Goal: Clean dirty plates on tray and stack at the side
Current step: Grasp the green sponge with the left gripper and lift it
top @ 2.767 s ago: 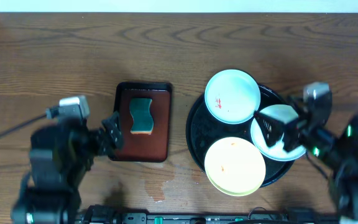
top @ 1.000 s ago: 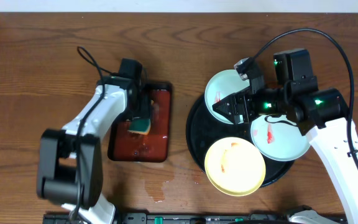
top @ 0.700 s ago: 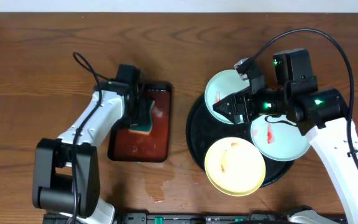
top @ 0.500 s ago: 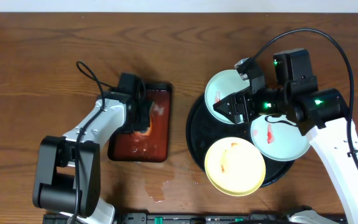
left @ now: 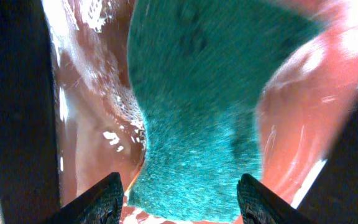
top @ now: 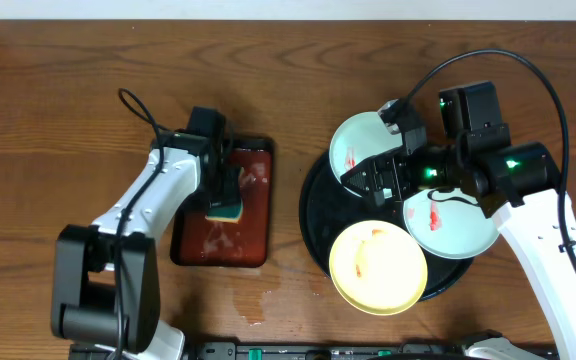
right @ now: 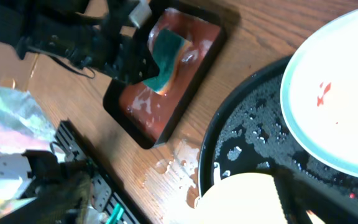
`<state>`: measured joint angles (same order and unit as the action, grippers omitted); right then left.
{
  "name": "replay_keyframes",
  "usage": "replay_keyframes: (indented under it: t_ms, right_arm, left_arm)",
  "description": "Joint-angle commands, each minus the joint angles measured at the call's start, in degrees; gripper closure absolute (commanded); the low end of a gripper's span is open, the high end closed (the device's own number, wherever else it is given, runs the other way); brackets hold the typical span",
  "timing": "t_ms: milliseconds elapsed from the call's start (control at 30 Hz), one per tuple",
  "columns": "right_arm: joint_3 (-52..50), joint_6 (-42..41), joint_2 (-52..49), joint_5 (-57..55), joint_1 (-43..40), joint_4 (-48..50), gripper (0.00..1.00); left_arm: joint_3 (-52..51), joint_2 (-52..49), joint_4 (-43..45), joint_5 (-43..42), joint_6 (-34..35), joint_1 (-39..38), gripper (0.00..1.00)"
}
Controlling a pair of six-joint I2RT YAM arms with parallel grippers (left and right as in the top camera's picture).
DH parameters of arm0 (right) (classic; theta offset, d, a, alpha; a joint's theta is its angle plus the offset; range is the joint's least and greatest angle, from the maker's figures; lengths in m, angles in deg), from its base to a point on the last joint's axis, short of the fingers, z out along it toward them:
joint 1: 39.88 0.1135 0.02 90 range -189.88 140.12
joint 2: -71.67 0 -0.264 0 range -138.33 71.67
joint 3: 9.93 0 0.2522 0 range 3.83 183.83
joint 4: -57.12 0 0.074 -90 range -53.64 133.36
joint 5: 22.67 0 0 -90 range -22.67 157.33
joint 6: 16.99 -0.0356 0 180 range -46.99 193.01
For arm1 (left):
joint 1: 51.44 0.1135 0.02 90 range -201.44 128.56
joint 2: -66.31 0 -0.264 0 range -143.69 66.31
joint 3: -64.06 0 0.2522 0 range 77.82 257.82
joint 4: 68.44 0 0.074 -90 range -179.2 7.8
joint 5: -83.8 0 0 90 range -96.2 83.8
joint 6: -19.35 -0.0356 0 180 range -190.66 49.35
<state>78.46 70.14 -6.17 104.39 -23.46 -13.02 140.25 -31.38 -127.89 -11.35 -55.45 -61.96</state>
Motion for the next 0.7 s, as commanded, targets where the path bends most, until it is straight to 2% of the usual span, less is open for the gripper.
replay_keyframes:
  t_ms: [0, 100, 133, 233, 333, 500, 667]
  right_arm:
    - [0.59, 0.13, -0.11, -2.27, 0.55, -1.29, 0.16]
    - [0.57, 0.11, -0.13, -5.31, 0.57, -3.45, 0.19]
    - [0.57, -0.31, -0.17, -6.45, 0.57, -4.39, 0.19]
    - [0.57, -2.71, -0.33, -9.25, 0.57, -6.6, 0.2]
    - [0.52, -6.21, -0.9, -12.85, 0.57, -9.51, 0.22]
    - [-2.12, -14.84, -2.36, -22.8, 0.57, -14.36, 0.32]
    - [-11.8, -21.62, -3.41, -23.96, 0.55, -14.38, 0.43]
  left_arm:
    - [0.96, 1.73, 0.13, 1.4, -0.11, 0.15, 0.4]
    - [-1.27, 0.59, 3.61, 1.51, -0.11, 0.13, 0.4]
    - [-2.32, -0.02, 5.14, 1.51, -0.09, 0.09, 0.43]
    - [-4.66, -2.4, 8.74, 1.53, -0.09, 0.09, 0.6]
    - [-5.11, -4.52, 9.7, 1.31, -0.09, 0.09, 0.92]
    - [-3.48, -3.89, 6.91, 1.31, -0.09, 0.17, 0.92]
    - [3.89, 0.02, -1.18, 1.31, -0.09, 0.15, 0.93]
